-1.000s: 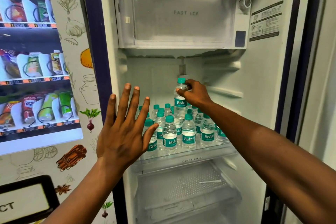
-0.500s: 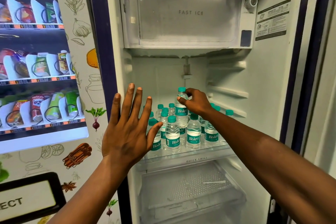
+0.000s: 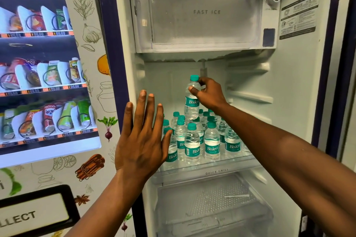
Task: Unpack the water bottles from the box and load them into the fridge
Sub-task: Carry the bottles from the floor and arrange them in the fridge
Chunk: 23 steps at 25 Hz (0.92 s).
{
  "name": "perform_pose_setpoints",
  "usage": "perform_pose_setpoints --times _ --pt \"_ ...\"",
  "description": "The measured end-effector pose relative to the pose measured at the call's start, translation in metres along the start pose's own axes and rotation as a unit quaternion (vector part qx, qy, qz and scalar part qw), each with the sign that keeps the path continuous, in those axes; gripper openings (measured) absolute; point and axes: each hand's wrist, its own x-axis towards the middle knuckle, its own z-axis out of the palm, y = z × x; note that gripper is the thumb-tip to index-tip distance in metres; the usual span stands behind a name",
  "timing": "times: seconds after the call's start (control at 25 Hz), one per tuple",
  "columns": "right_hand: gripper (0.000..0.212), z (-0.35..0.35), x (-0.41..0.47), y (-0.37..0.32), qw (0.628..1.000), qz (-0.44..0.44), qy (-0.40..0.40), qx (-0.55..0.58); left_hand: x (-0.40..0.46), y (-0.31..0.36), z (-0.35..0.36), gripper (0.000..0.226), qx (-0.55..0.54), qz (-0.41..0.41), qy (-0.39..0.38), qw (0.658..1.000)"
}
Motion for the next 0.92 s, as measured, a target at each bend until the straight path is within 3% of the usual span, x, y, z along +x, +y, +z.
perform_pose_setpoints --times 0.28,0.48,0.92 --pt "0.047 0.045 0.027 -0.008 1.0 0.014 -0.012 0.016 0.0 0.001 0.0 0.074 0.007 -0.005 -0.021 1.0" --pt "0.044 0.079 0.04 0.0 0.996 0.056 -0.065 0.01 0.001 0.002 0.0 0.074 0.008 -0.004 -0.025 1.0" --pt "0.045 0.122 0.053 0.027 0.951 0.094 -0.209 -0.208 0.003 0.002 0.003 0.075 0.022 -0.011 -0.035 0.999"
